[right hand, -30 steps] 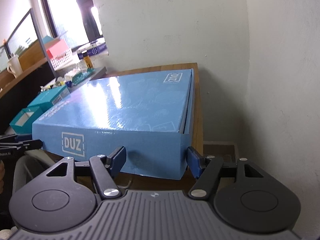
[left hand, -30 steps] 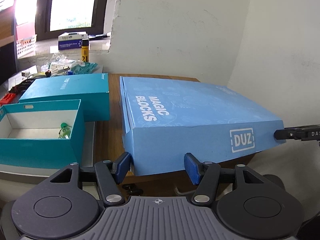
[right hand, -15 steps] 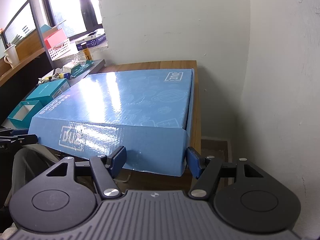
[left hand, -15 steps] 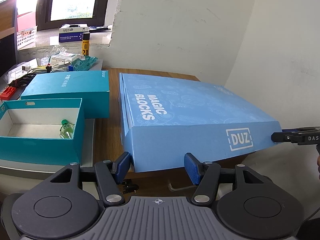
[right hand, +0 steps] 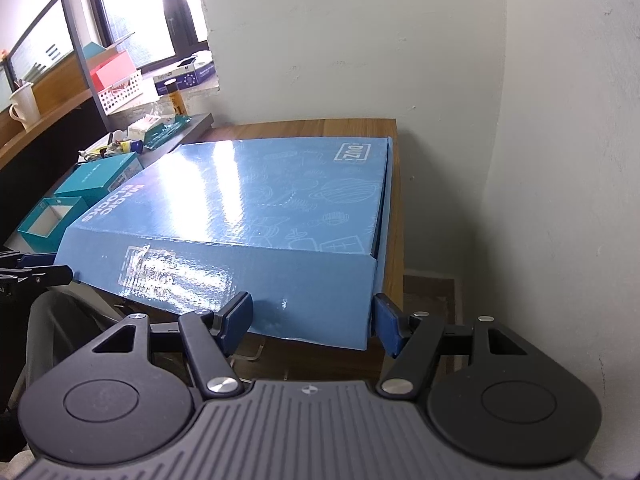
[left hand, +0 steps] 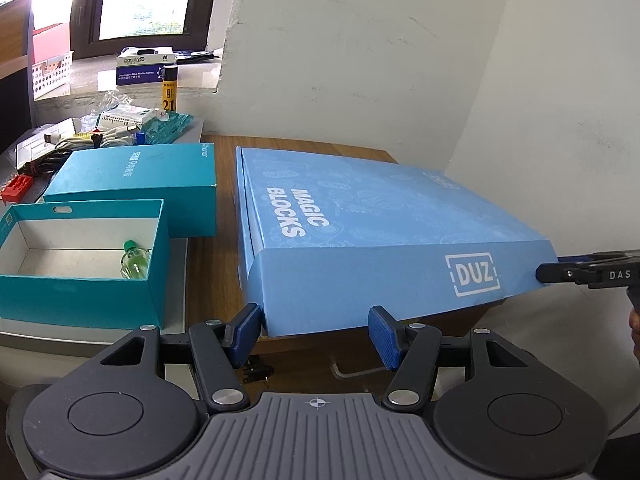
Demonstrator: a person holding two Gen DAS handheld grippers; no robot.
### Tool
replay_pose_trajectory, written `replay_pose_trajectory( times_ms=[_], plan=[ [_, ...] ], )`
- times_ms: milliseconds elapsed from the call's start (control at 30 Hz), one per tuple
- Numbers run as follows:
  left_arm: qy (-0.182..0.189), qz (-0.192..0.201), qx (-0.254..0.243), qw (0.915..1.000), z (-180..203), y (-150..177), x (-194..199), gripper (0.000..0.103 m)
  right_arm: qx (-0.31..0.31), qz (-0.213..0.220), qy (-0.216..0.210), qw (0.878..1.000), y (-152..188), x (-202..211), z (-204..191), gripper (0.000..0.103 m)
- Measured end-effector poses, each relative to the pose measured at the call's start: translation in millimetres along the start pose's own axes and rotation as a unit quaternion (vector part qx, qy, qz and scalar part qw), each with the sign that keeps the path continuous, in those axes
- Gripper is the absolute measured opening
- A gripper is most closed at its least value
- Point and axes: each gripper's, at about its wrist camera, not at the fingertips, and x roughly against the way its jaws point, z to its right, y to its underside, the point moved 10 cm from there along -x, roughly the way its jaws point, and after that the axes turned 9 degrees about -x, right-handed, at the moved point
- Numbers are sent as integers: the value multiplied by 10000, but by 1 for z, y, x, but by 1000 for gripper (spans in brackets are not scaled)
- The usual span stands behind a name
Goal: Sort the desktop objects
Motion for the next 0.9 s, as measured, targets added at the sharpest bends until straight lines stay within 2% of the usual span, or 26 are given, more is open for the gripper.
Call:
replay_pose_trajectory(
  times_ms=[367,500,600,767,900],
  plan=[
    [-22,314,-234,9992,-1,11,-3,62,224,129,9,9997,3,0,1,72],
    [-54,414,-490,9979,1,21,-5,61,275,219,-34,9994,8,3,2,72],
    [-209,487,-670,9963,-2,28,-7,61,333,297,-43,9990,12,6,4,72],
    [-546,752,-999,9906,-7,31,-6,58,463,394,91,9981,23,6,8,72],
    [-791,1103,-1498,9794,2,25,-4,56,527,403,174,9976,33,-1,7,72]
  ],
)
